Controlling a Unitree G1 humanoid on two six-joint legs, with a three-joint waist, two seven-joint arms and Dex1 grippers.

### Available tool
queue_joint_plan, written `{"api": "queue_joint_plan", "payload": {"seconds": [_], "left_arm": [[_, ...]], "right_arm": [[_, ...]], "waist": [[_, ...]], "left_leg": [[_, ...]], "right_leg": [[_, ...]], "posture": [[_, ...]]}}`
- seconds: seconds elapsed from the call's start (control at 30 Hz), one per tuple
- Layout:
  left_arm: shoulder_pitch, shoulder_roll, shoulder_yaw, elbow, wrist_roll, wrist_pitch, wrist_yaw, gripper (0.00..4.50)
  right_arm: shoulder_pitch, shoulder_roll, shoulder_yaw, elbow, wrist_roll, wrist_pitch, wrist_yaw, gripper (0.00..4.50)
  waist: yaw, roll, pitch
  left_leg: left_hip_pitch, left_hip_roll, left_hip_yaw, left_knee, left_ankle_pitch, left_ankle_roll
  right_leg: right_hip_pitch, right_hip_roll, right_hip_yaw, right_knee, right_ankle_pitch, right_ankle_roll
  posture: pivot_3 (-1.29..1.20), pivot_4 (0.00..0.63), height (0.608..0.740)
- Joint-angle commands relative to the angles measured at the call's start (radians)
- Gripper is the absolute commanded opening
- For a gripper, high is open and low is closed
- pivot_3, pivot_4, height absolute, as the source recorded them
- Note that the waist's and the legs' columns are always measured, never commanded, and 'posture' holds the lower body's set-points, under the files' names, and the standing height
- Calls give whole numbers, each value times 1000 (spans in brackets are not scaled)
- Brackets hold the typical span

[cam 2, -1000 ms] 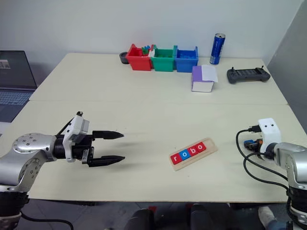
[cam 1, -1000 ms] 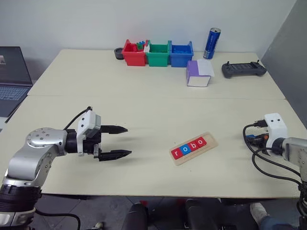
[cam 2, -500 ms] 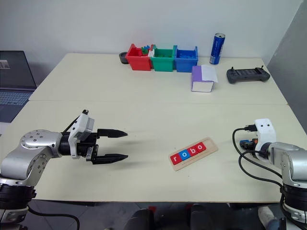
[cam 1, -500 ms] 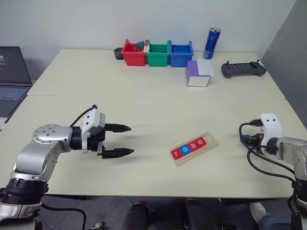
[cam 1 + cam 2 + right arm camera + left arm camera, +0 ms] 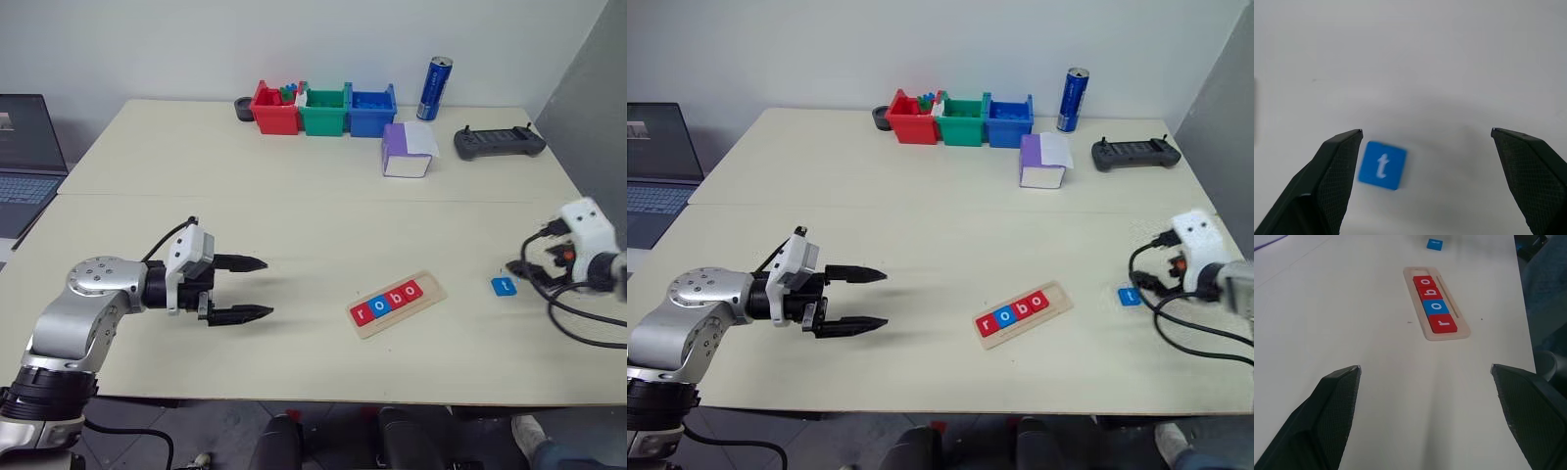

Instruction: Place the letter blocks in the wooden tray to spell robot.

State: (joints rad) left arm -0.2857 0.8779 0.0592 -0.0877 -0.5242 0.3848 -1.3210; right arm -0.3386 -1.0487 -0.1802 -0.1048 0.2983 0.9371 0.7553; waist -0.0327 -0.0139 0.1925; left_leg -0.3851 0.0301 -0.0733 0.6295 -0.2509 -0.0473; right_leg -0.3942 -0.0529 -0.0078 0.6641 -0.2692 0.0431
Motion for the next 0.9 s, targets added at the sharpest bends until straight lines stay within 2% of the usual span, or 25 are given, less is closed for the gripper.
{"api": "queue_joint_plan", "payload": {"seconds": [0.03, 0.2, 0.37, 0.5, 0.63, 0.77, 0.9], "left_arm": [[8, 11, 34, -44, -14, 1, 8, 4500], [15, 17, 42, -57, -17, 10, 9, 4500], [19, 15, 47, -75, -21, 24, 14, 4500], [20, 12, 50, -78, -21, 27, 20, 4500], [33, 13, 60, -92, -23, 30, 33, 4500], [53, 18, 76, -108, -27, 35, 44, 4500], [78, 24, 97, -132, -34, 48, 54, 4500]], "right_arm": [[17, -38, 54, 153, -51, -372, 199, 4473], [-46, -71, 150, 383, -91, -702, 480, 4473], [-198, -59, 252, 600, -147, -873, 688, 4473], [-348, -19, 336, 830, -256, -1025, 744, 4473], [-430, 6, 393, 981, -324, -1158, 812, 4473], [-487, 46, 409, 1083, -349, -1245, 834, 4473], [-523, 74, 426, 1166, -399, -1308, 787, 4473]], "waist": [[0, 0, 0], [-3, 1, 1], [-9, 1, 1], [-9, 1, 1], [-8, 1, 1], [-9, 2, 1], [-9, 2, 1]], "left_leg": [[0, 0, 0, 0, 0, 0], [1, 0, 1, 0, 0, 0], [2, 0, 1, 1, 0, 0], [2, 0, 1, 1, 0, 0], [2, 0, 1, 0, 0, -1], [3, 0, 2, 0, 0, -1], [3, 0, 2, 0, 0, -1]], "right_leg": [[0, 0, 0, 0, 0, 0], [0, 0, 1, 1, 1, -1], [0, 0, 1, 1, 1, -1], [2, 0, 1, 1, 1, -1], [2, 0, 1, 0, 1, -1], [2, 0, 2, 0, 1, -1], [2, 0, 2, 1, 1, -1]], "posture": [[0, 150, 740], [0, 150, 740], [0, 150, 740], [0, 150, 740], [0, 150, 740], [0, 150, 740], [0, 150, 740]]}}
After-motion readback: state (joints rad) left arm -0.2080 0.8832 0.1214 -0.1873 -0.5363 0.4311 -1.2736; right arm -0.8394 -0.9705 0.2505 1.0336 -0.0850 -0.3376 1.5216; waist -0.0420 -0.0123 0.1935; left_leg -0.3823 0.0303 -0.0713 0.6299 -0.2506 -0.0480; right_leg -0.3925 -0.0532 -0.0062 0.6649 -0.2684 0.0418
